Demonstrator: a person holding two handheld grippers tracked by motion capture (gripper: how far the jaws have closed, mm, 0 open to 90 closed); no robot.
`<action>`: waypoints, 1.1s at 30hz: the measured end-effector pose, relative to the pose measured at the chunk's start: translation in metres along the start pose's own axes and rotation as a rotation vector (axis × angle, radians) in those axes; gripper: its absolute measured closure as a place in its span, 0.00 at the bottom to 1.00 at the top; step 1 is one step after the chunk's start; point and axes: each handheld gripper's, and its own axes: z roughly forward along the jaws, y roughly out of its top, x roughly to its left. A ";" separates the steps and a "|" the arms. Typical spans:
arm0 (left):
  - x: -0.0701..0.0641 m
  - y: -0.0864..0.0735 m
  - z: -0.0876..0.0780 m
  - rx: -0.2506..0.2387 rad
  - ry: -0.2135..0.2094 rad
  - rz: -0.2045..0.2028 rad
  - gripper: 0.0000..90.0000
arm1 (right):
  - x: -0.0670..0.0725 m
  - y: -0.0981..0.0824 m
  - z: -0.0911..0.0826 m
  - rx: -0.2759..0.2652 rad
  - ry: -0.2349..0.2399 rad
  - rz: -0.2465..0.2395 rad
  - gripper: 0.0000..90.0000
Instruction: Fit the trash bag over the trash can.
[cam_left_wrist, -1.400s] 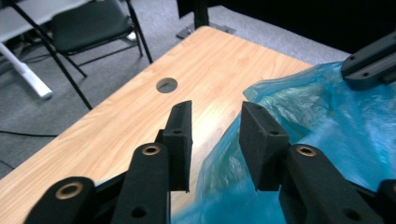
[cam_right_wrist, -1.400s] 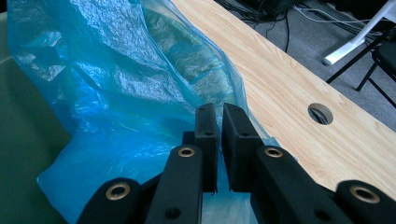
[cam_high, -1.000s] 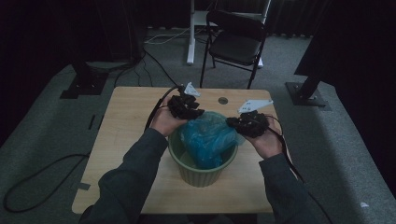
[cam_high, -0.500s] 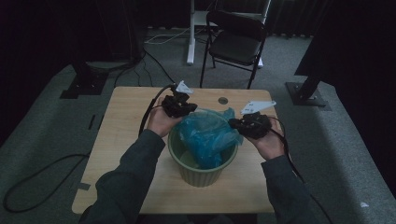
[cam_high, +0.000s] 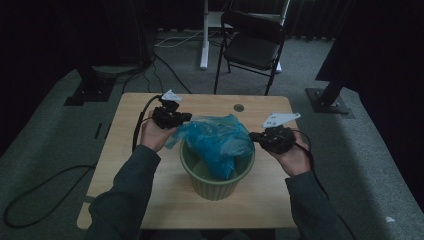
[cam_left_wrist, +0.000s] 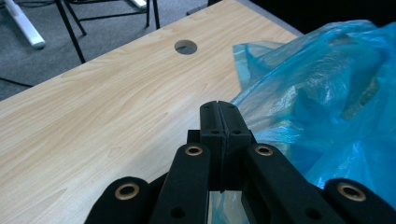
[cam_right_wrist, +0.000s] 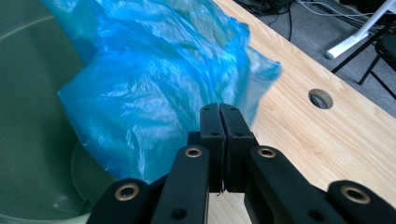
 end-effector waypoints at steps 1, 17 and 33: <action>-0.001 0.000 -0.001 -0.002 -0.002 0.003 1.00 | 0.000 0.001 -0.001 -0.006 -0.001 0.005 0.96; -0.014 0.000 0.003 0.004 0.002 0.048 1.00 | -0.006 0.020 0.028 0.010 -0.032 0.058 0.88; 0.001 -0.028 -0.004 0.011 0.003 -0.011 1.00 | 0.003 -0.019 -0.007 -0.028 -0.002 0.066 1.00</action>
